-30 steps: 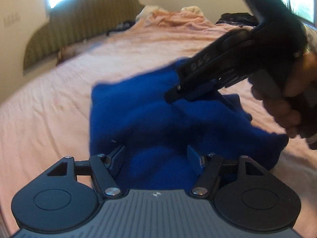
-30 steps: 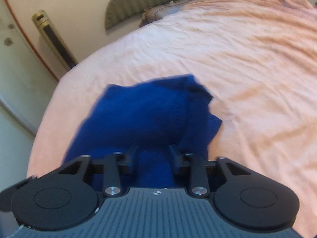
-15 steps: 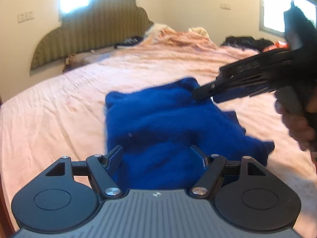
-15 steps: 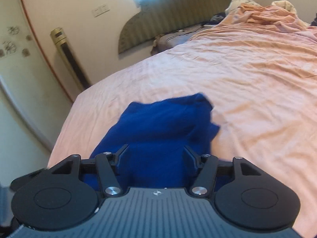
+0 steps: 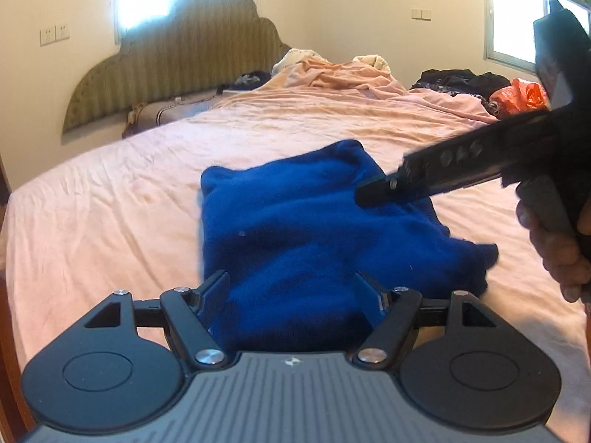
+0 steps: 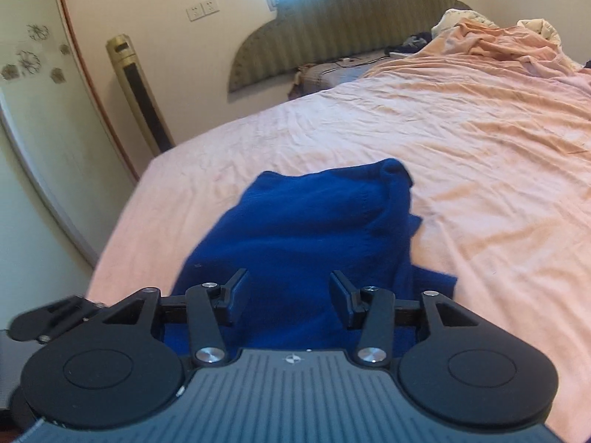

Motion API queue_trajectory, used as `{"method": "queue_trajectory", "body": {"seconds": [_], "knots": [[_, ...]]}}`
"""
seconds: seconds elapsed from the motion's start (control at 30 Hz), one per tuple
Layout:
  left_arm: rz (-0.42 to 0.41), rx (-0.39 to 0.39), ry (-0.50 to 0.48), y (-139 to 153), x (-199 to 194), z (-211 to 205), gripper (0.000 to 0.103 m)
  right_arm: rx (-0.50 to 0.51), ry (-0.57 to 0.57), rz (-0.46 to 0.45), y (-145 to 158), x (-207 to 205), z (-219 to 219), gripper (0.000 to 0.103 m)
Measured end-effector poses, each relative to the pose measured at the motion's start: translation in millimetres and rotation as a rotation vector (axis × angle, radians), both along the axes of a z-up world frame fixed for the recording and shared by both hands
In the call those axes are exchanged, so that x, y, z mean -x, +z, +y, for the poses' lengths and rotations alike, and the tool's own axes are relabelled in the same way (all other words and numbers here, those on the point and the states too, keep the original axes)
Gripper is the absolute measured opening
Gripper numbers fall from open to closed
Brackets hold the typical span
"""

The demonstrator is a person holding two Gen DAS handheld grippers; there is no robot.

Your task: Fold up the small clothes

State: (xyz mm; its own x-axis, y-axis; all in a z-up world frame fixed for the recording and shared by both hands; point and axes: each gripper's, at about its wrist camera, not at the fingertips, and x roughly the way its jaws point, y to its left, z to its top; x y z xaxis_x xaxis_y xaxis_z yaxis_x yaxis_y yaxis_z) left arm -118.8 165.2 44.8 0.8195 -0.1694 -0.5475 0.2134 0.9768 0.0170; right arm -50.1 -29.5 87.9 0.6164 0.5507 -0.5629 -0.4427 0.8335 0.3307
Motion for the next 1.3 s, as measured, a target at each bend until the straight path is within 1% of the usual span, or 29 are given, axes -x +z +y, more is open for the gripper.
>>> {"method": "queue_trajectory", "body": {"seconds": [0.07,0.1,0.13,0.17,0.2,0.23,0.27,0.33,0.37,0.43,0.5,0.6,0.63,0.7,0.73,0.77,0.8,0.83,0.9,0.97,1.0,1.07,1.1,1.17,1.27,1.3], "knots": [[0.025,0.004,0.014,-8.5,-2.3,0.7,0.073,0.016,0.015,0.037,-10.3,-3.3,5.9,0.055],[0.032,-0.001,0.028,-11.4,-5.5,-0.5,0.073,0.047,0.003,0.079,-21.4,-8.7,8.6,0.052],[0.03,-0.001,0.034,-13.6,-6.9,-0.9,0.075,0.054,-0.001,0.087,-32.1,-12.2,5.8,0.044],[0.027,0.0,0.039,-14.7,-7.6,-0.8,0.075,0.041,0.0,0.054,-34.3,-10.6,0.4,0.039],[0.029,0.002,0.042,-13.8,-7.2,-0.5,0.075,0.033,-0.015,0.069,-33.4,-11.6,-4.6,0.033],[0.026,0.002,0.044,-10.8,-4.6,0.1,0.073,0.023,-0.038,0.089,-29.3,-11.7,-9.1,0.032],[0.015,0.001,0.046,-6.4,0.1,1.5,0.073,0.01,-0.055,0.097,-23.1,-8.8,-13.9,0.033],[-0.018,0.0,0.047,2.9,13.9,6.5,0.073,-0.012,-0.065,0.056,-10.0,4.6,-22.6,0.044],[-0.036,-0.001,0.047,6.6,20.9,9.4,0.073,-0.023,-0.066,0.036,-7.3,11.8,-27.0,0.046],[-0.053,-0.005,0.058,9.5,28.1,14.4,0.073,-0.04,-0.06,0.031,-3.6,17.9,-32.2,0.047],[-0.038,-0.013,0.071,5.6,26.7,16.9,0.073,-0.01,-0.063,0.047,-7.3,18.9,-30.4,0.047],[0.012,-0.03,0.092,-5.5,16.0,15.0,0.073,0.093,-0.087,0.077,-21.1,13.9,-24.1,0.048],[0.021,-0.029,0.094,-8.9,14.1,14.2,0.073,0.112,-0.084,0.084,-27.0,13.0,-22.7,0.048],[0.041,-0.024,0.097,-13.2,12.7,11.9,0.073,0.115,-0.082,0.07,-33.3,14.1,-24.2,0.049],[0.047,-0.023,0.101,-14.2,12.2,10.8,0.073,0.105,-0.074,0.073,-33.9,13.8,-26.0,0.038],[0.05,-0.025,0.104,-14.7,12.3,10.0,0.073,0.1,-0.075,0.079,-32.8,13.4,-28.3,0.032],[0.053,-0.027,0.107,-14.8,12.4,9.7,0.073,0.102,-0.07,0.081,-30.0,13.5,-30.8,0.018],[0.058,-0.023,0.109,-14.7,12.8,10.2,0.073,0.106,-0.067,0.077,-27.2,13.9,-33.9,0.014],[0.071,-0.01,0.108,-15.7,12.7,12.9,0.074,0.122,-0.071,0.079,-27.7,13.1,-39.6,0.012],[0.087,0.002,0.114,-19.7,12.0,15.4,0.075,0.125,-0.066,0.088,-37.2,11.7,-41.2,0.013],[0.089,0.008,0.118,-20.7,11.9,15.6,0.075,0.122,-0.067,0.073,-38.1,13.3,-40.9,0.024],[0.091,0.007,0.123,-19.5,13.2,15.3,0.075,0.136,-0.092,0.068,-34.6,14.8,-40.3,0.026],[0.096,0.003,0.125,-17.5,14.4,15.3,0.075,0.128,-0.106,0.07,-31.1,15.3,-41.8,0.033],[0.113,0.002,0.129,-11.6,17.5,15.8,0.073,0.109,-0.123,0.042,-20.1,21.3,-42.7,0.034],[0.111,-0.008,0.143,0.6,22.1,14.4,0.073,0.076,-0.094,-0.041,0.3,32.1,-33.9,0.034],[0.099,-0.001,0.141,5.6,22.5,13.2,0.073,0.067,-0.081,-0.061,5.8,32.7,-28.7,0.037]]}}
